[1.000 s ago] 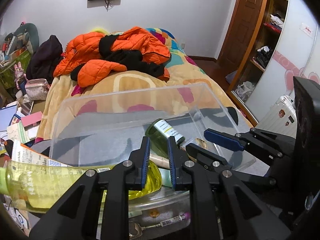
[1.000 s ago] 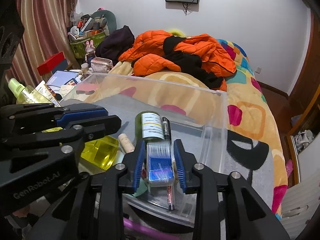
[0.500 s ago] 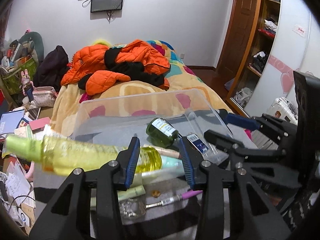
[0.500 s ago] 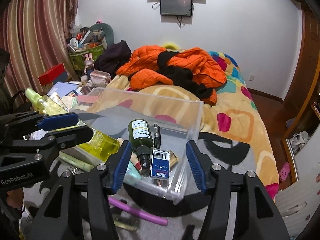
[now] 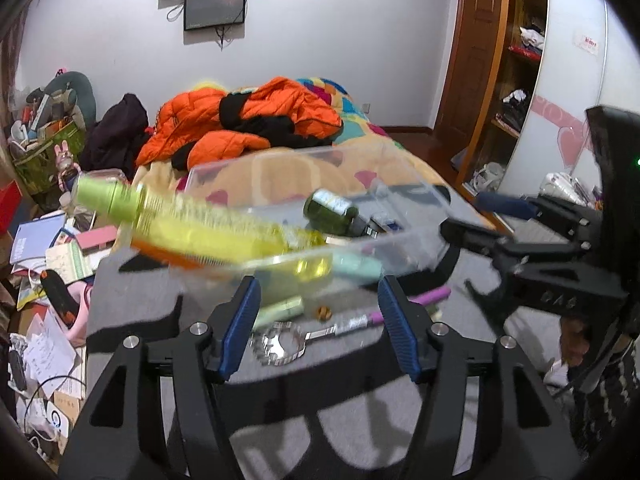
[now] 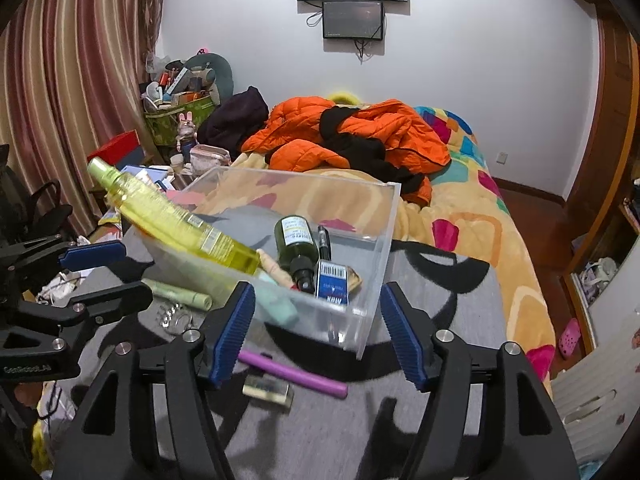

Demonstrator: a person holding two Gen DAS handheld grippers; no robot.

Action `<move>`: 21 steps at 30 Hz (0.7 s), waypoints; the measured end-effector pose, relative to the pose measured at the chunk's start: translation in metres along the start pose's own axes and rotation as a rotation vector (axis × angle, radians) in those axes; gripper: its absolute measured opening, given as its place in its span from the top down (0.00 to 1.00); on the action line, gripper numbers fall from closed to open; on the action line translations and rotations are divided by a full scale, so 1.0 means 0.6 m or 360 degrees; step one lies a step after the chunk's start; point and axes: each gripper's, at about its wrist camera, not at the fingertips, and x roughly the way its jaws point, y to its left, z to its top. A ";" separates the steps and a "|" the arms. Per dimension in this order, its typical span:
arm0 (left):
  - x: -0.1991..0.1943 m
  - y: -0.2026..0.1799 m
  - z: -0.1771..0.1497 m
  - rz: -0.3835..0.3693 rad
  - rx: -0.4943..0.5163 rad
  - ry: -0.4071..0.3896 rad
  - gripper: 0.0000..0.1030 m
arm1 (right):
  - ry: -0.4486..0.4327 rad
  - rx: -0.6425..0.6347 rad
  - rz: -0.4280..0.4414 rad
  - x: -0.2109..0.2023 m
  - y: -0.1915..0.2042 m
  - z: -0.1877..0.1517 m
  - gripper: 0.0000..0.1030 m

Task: Organize objects
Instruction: 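Grasp the white dotted block with the right tool while the left tool grasps the pale green tube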

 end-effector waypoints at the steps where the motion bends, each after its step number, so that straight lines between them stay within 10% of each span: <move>1: 0.003 0.004 -0.009 0.0015 -0.0003 0.0019 0.41 | -0.0001 -0.0005 0.0012 -0.003 0.004 -0.005 0.34; 21: 0.062 0.076 -0.094 0.0064 -0.0190 0.0246 0.41 | 0.0251 0.0103 0.0111 0.059 0.032 -0.104 0.34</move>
